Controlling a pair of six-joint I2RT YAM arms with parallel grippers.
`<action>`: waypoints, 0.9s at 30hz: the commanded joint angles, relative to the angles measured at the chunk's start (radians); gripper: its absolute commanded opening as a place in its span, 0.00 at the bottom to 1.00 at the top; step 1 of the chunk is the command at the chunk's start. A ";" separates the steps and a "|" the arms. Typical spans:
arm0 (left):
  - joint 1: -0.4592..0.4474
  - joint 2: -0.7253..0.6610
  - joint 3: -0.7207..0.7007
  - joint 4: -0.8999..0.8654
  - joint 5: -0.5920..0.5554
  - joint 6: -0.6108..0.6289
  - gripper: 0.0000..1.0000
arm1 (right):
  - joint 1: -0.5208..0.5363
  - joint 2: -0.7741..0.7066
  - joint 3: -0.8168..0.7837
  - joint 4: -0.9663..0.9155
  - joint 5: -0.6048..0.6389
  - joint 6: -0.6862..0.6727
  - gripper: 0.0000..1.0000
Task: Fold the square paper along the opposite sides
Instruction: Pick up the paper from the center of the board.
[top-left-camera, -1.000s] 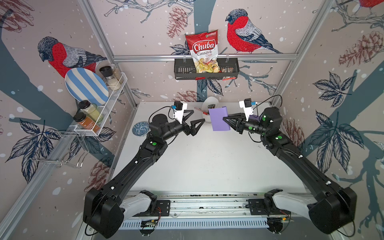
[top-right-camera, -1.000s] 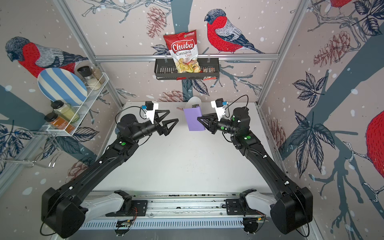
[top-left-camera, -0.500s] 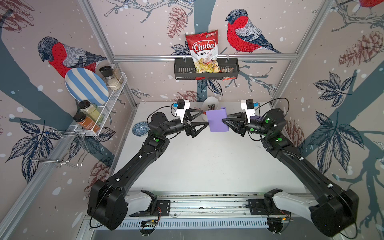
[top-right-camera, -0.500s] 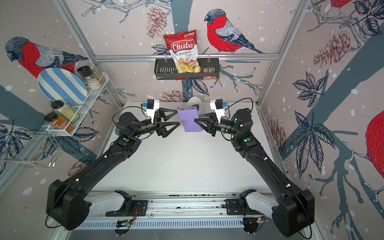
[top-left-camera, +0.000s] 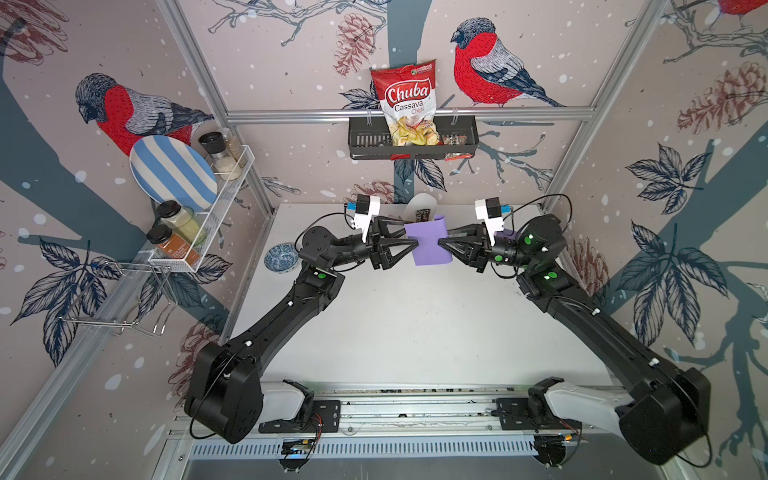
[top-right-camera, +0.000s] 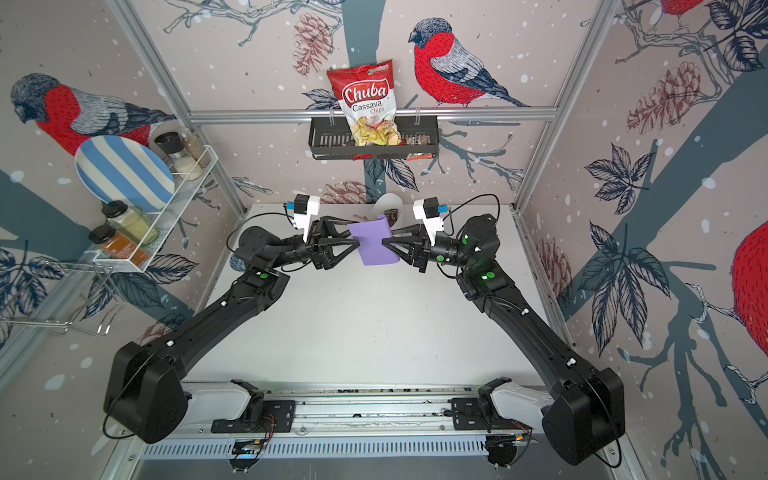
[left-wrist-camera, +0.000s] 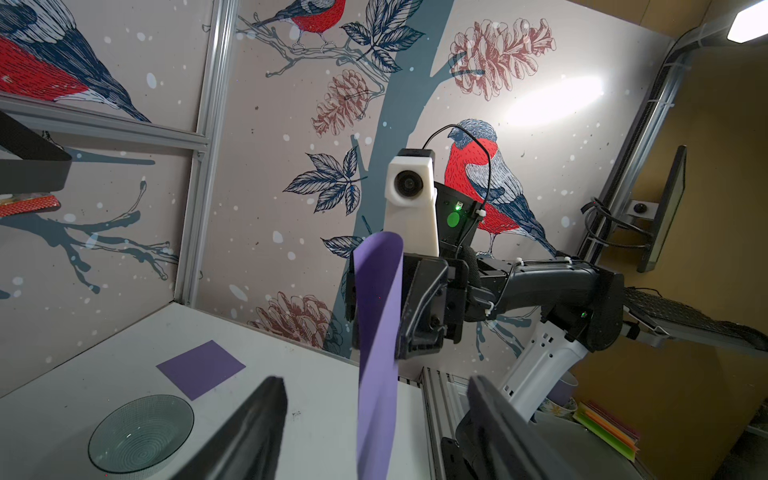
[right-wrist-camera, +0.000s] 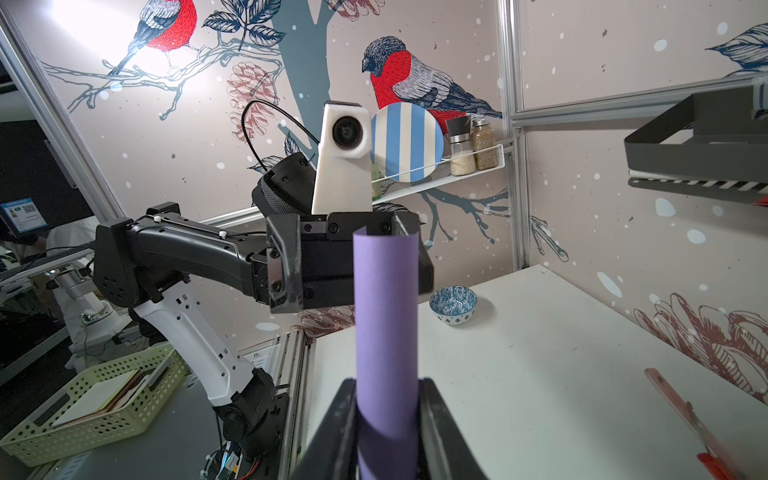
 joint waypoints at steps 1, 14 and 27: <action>0.002 0.002 0.000 0.078 0.022 -0.028 0.65 | 0.001 0.007 0.010 0.053 -0.010 -0.004 0.28; 0.002 0.004 -0.018 0.091 0.012 -0.036 0.38 | 0.011 0.030 0.009 0.111 -0.008 0.041 0.29; 0.002 0.001 -0.019 0.092 -0.004 -0.035 0.13 | 0.015 0.032 0.004 0.106 -0.007 0.038 0.29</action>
